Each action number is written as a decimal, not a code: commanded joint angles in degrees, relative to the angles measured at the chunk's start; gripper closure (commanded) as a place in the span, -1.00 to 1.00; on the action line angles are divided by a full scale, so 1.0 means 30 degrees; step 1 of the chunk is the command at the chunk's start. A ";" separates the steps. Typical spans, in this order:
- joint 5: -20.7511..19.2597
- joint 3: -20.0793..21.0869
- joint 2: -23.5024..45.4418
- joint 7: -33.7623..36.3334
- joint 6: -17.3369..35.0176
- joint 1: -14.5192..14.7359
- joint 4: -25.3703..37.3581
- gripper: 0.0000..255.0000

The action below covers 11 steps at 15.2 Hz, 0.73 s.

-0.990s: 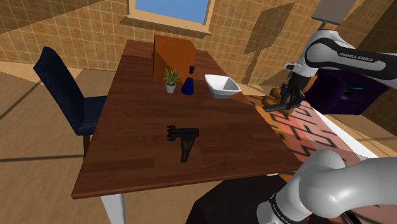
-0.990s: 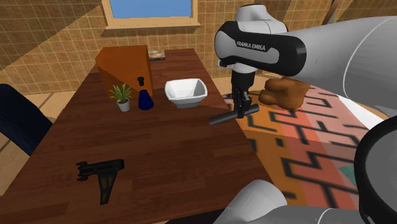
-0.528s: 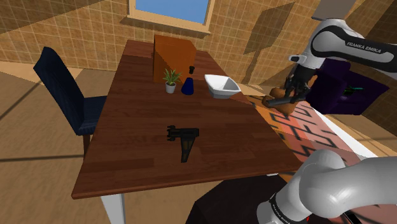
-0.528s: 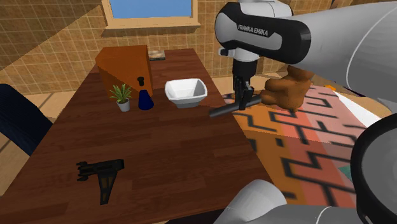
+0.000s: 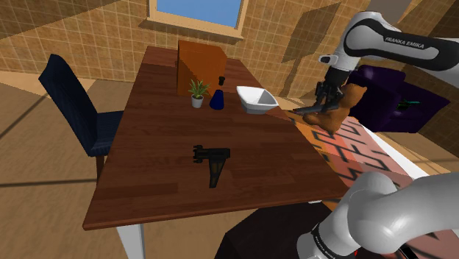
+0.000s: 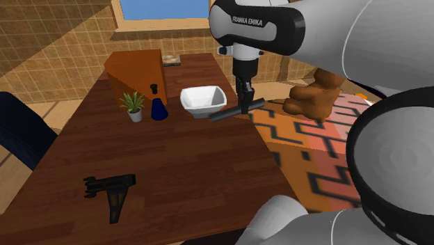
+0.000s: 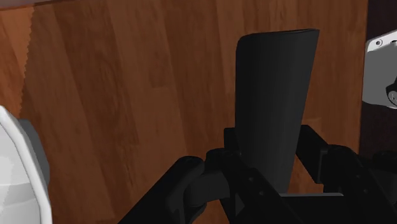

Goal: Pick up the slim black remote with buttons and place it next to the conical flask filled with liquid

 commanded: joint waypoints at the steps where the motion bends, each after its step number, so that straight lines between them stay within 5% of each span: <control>1: 0.0574 0.0155 0.0886 0.0448 0.0222 0.0509 0.0537 1.00; 11: 0.3641 0.0749 0.5986 0.2251 0.1146 0.2799 0.3966 1.00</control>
